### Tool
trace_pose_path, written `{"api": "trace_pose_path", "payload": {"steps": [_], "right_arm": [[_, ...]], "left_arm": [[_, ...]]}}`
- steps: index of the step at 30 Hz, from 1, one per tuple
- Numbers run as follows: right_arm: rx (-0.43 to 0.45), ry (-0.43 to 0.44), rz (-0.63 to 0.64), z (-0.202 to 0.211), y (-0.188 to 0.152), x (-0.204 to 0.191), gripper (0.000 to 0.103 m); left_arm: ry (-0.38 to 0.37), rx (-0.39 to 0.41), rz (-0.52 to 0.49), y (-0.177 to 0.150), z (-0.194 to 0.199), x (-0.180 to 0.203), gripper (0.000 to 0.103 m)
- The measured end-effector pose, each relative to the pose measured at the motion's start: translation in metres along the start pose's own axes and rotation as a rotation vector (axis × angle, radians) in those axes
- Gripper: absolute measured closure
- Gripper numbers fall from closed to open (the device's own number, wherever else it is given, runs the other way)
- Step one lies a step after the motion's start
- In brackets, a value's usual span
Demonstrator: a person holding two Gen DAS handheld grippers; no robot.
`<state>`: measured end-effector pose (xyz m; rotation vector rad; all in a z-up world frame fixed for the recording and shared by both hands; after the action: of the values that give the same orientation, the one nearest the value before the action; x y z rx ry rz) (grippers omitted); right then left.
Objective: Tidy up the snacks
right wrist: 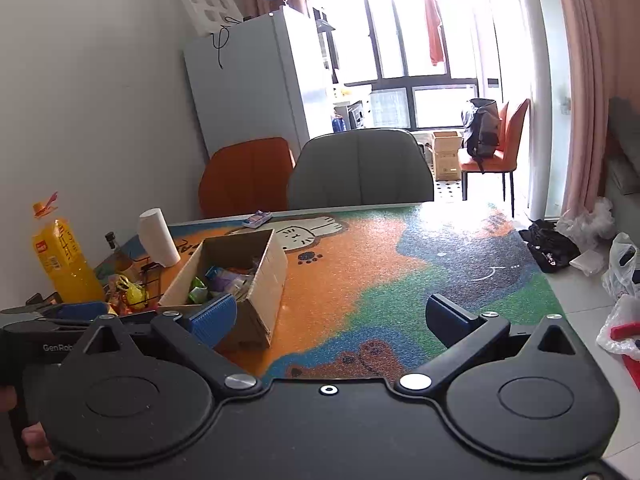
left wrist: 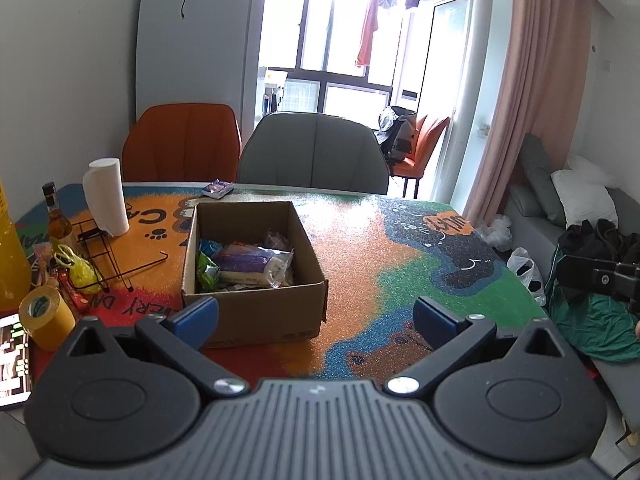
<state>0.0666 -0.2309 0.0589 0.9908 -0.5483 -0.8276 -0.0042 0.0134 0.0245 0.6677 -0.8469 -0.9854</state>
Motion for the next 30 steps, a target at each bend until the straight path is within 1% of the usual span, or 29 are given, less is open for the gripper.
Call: {"api": "trace_pose_path", "payload": {"steps": [7, 30], "right_arm": [[0.003, -0.010, -0.013, 0.0016, -0.0010, 0.0038, 0.000], [-0.008, -0.009, -0.003, 0.0036, -0.0019, 0.0010, 0.000]], "left_arm": [[-0.001, 0.009, -0.007, 0.0019, 0.0036, 0.0013, 0.000], [0.004, -0.003, -0.007, 0.0000, 0.0044, -0.0019, 0.000]]}}
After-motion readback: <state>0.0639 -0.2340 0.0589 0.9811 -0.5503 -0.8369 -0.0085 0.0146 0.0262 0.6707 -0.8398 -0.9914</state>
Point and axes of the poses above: each gripper's, at about its wrist camera, not at the fingertips, and z roughly against the way its jaws point, x to its right, y to its top, the point moved 3 cm from there along -z, roughly the way its jaws point, and after that the axes turned 14 degrees about z, right-handed, at the moved point
